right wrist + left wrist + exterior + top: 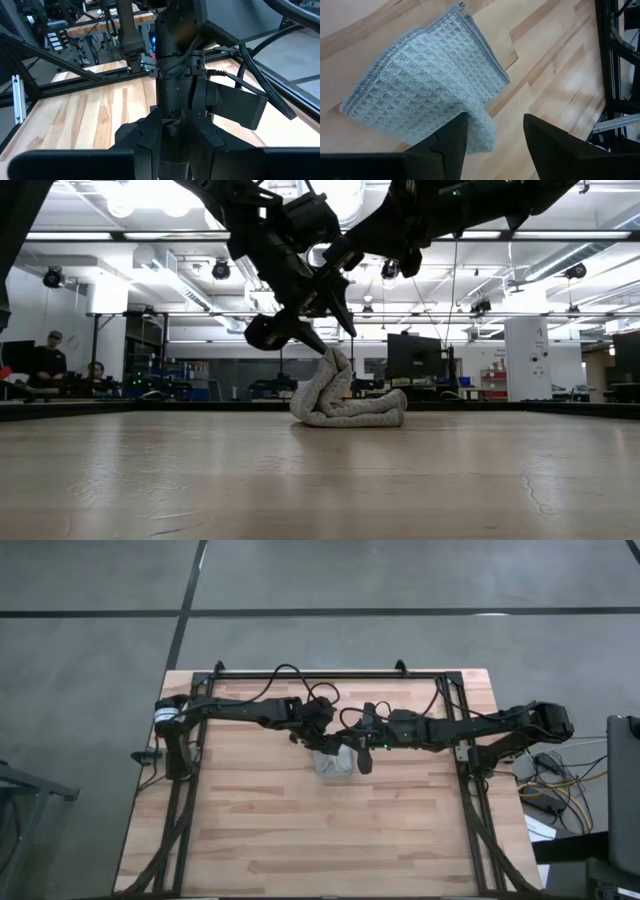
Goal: Fold microfiber towels
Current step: Fold the gray on the table
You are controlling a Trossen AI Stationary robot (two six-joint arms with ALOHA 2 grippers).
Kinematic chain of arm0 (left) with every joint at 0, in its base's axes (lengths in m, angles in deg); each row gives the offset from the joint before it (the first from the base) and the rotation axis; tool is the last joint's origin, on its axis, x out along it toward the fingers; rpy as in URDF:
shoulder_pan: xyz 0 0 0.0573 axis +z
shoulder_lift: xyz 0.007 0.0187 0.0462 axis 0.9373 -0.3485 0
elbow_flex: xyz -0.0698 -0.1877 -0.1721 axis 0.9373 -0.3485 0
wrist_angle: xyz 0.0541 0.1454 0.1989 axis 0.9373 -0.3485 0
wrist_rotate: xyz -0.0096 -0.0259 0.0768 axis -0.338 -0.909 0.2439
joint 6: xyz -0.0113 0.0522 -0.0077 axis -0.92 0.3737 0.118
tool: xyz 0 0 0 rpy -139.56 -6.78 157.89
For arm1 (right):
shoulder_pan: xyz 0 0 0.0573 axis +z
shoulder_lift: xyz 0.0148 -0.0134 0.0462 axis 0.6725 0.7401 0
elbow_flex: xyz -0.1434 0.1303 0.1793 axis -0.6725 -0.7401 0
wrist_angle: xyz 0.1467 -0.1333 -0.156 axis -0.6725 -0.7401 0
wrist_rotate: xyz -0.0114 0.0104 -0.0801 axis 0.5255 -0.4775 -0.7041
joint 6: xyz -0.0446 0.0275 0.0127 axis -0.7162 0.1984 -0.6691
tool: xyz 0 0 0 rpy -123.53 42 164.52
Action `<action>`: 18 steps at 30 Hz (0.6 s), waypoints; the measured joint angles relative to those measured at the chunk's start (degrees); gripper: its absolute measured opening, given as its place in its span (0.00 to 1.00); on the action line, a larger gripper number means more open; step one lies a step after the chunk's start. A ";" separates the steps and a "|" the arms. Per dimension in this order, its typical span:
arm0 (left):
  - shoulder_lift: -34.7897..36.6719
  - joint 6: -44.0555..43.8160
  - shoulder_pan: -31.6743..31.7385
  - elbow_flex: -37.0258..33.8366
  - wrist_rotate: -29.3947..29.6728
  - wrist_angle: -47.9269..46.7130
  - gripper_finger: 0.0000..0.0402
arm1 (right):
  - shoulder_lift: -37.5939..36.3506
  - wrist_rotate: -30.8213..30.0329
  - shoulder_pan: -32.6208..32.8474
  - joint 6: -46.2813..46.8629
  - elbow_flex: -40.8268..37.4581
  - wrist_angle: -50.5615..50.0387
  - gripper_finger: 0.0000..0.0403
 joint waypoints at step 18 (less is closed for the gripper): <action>0.20 1.95 0.08 -0.31 0.26 2.68 0.49 | 0.02 0.11 0.01 0.08 -0.09 0.79 0.17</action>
